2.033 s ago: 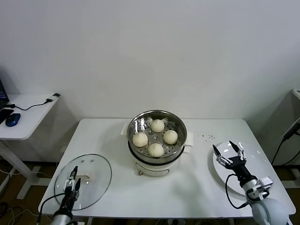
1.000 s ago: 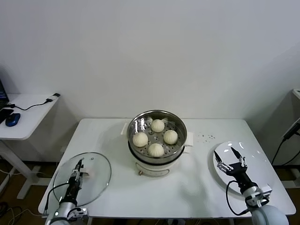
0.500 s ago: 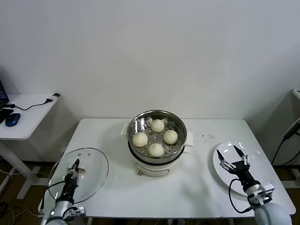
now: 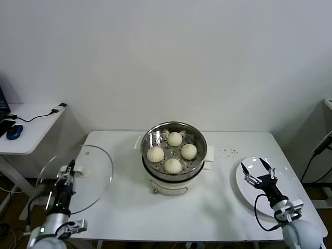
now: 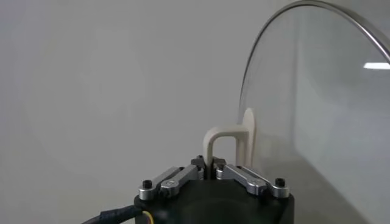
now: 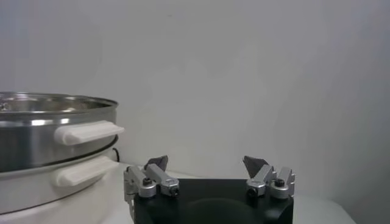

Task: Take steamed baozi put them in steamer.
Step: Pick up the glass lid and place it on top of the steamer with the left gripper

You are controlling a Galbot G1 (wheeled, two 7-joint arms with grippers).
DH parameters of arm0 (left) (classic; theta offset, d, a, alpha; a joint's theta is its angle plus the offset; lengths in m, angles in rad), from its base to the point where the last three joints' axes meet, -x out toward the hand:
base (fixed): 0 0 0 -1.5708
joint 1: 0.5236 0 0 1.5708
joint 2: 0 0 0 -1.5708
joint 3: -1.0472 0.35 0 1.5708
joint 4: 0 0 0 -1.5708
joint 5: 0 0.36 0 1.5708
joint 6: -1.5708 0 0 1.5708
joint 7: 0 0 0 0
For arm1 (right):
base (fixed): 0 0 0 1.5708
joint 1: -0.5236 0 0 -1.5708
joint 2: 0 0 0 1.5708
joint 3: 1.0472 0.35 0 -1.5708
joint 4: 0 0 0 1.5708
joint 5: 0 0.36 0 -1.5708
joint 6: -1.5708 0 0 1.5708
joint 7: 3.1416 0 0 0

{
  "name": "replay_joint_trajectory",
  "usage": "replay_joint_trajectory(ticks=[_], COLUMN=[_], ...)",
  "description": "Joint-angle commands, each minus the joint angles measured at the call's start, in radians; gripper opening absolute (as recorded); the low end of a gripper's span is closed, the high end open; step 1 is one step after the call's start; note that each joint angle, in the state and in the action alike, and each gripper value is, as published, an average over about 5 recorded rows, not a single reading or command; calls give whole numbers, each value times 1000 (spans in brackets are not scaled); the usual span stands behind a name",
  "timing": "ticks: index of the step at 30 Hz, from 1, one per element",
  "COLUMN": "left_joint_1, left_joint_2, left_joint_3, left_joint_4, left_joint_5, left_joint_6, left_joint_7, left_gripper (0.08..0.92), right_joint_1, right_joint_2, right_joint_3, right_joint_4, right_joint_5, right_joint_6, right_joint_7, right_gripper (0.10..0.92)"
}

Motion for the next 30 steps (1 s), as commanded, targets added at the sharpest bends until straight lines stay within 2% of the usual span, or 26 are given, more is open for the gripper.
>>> replay_joint_trajectory(ticks=[1, 4, 6, 9, 12, 15, 20, 24, 30], left_joint_1=[-100, -240, -347, -484, -583, -658, -736, -759, -753], left_joint_2=[235, 264, 254, 210, 149, 71, -62, -144, -231], left_joint_3=[237, 375, 472, 592, 683, 763, 868, 913, 952], left_joint_4=[-235, -234, -227, -204, -156, -81, 50, 139, 245], left_joint_5=[-55, -11, 34, 119, 211, 280, 317, 329, 328], left_joint_6=[390, 489, 544, 591, 613, 636, 659, 668, 681], left_joint_7=[193, 304, 405, 545, 615, 633, 601, 559, 498], left_gripper=[146, 146, 146, 146, 146, 146, 146, 146, 146], right_joint_1=[55, 82, 95, 108, 121, 134, 137, 128, 118], right_joint_2=[-35, -46, -45, -42, -46, -50, -48, -42, -35], right_joint_3=[-29, -44, -51, -59, -63, -61, -52, -39, -22], right_joint_4=[-37, -56, -63, -73, -89, -107, -119, -122, -131], right_joint_5=[-10, -14, -16, -21, -25, -23, -18, -19, -20], right_joint_6=[-3, -6, -8, -8, -8, -8, -11, -10, -4], right_joint_7=[3, 8, 12, 16, 16, 17, 20, 17, 11], right_gripper=[823, 823, 823, 823, 823, 823, 823, 823, 823])
